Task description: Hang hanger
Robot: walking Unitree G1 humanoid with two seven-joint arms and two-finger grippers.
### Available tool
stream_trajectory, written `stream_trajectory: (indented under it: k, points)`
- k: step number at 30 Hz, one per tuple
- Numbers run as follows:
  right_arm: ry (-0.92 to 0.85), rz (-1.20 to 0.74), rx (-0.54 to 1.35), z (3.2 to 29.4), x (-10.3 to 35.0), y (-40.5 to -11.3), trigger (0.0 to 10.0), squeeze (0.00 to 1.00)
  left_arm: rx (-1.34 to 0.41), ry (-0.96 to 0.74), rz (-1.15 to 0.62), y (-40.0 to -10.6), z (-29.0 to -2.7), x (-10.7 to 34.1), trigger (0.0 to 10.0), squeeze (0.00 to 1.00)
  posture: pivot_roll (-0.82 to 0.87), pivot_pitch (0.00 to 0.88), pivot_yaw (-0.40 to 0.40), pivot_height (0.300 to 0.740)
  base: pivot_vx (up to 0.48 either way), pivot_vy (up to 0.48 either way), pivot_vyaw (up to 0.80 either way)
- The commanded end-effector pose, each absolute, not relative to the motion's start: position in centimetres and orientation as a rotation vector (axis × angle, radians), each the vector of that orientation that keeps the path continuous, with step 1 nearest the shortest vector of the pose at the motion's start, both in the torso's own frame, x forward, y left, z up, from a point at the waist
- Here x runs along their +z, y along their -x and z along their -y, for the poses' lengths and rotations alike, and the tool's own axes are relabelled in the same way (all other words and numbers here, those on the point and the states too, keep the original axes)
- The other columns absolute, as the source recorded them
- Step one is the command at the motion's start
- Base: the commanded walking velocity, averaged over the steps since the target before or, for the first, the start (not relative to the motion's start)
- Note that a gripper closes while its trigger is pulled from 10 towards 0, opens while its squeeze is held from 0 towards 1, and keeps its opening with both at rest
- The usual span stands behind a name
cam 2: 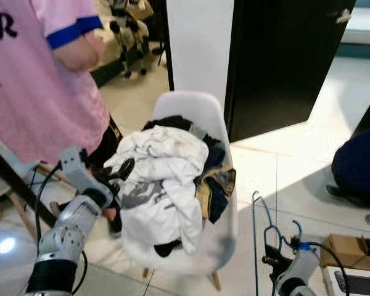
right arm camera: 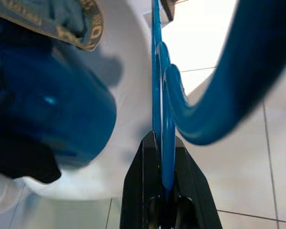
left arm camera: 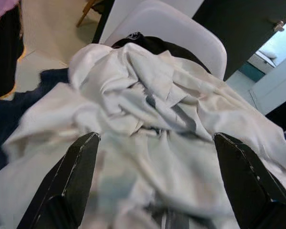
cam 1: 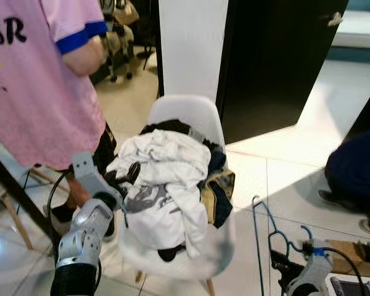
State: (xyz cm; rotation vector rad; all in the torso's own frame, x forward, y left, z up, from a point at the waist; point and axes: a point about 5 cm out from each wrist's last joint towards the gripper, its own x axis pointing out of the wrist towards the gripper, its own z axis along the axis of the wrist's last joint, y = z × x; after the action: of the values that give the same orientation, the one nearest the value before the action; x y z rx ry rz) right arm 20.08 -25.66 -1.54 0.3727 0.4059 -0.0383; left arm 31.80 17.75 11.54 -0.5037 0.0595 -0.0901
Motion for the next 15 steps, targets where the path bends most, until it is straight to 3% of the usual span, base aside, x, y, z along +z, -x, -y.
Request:
stream_trajectory:
  k: [1,10,15]
  points:
    - [-0.39,-0.419,-0.044,25.4,-1.9,-19.7,10.0,0.0,-0.035,0.495,-0.091,-31.4,-18.3,10.8,10.0,0.0,0.0,0.0,0.01,0.74,0.0,0.0,0.0]
    - [-0.386,-0.412,-0.049,25.4,-1.8,-19.6,10.0,0.0,0.319,0.581,-0.234,-30.0,-21.7,7.8,10.0,0.0,-0.03,0.0,0.033,0.74,0.0,0.0,0.0]
    - [-0.384,-0.408,-0.053,25.5,-1.8,-19.5,10.0,0.0,0.364,0.612,-0.257,-29.5,-22.4,7.4,10.0,0.0,-0.02,0.0,0.028,0.74,0.0,0.0,0.0]
